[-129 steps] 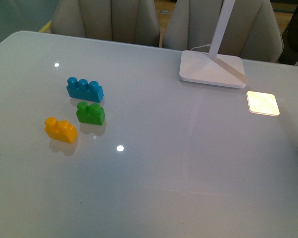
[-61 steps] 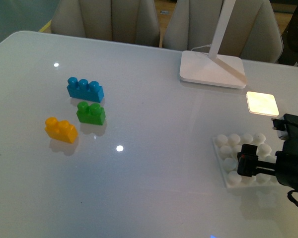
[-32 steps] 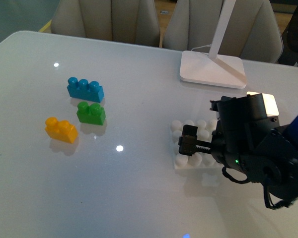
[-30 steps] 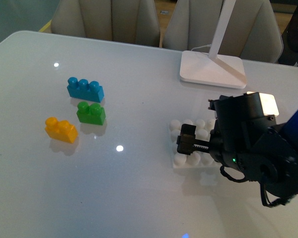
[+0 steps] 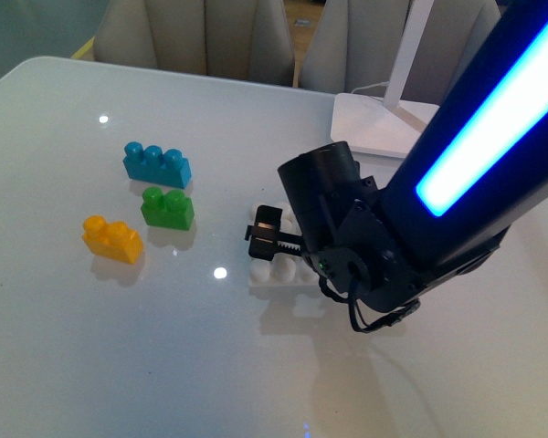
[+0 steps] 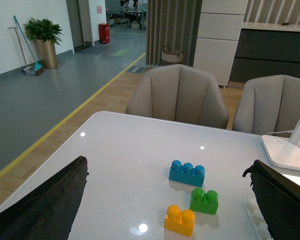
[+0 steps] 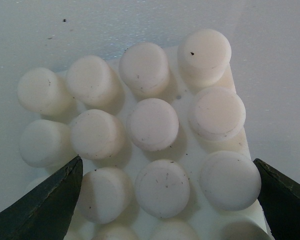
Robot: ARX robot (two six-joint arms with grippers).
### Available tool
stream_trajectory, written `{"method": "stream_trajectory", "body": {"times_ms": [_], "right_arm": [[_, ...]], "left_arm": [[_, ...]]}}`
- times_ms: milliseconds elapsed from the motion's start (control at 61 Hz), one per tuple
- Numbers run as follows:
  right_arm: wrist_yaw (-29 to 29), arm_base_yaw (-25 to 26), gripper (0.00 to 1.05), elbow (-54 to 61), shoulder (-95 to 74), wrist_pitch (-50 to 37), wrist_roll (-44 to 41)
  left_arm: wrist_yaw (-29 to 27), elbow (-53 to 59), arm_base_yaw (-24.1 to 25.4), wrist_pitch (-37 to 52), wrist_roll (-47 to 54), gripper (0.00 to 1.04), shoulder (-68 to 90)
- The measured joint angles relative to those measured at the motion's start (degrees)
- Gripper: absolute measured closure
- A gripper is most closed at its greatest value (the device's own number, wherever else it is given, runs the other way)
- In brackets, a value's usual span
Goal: Insert yellow block into base center
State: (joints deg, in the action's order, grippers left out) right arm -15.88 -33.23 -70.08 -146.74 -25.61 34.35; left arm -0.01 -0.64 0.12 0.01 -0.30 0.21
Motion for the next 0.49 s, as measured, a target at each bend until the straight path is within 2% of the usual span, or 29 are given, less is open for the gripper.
{"method": "stream_trajectory", "body": {"times_ms": [230,492], "right_arm": [[-0.4,-2.7,0.09,-4.4,-1.3,3.0,3.9],[0.0,-3.3,0.09,-5.7,-1.7,3.4,5.7]], "left_arm": [[0.0,0.0,0.0,0.0,0.0,0.07,0.0],[0.0,0.0,0.0,0.0,0.0,0.07,0.0]]}}
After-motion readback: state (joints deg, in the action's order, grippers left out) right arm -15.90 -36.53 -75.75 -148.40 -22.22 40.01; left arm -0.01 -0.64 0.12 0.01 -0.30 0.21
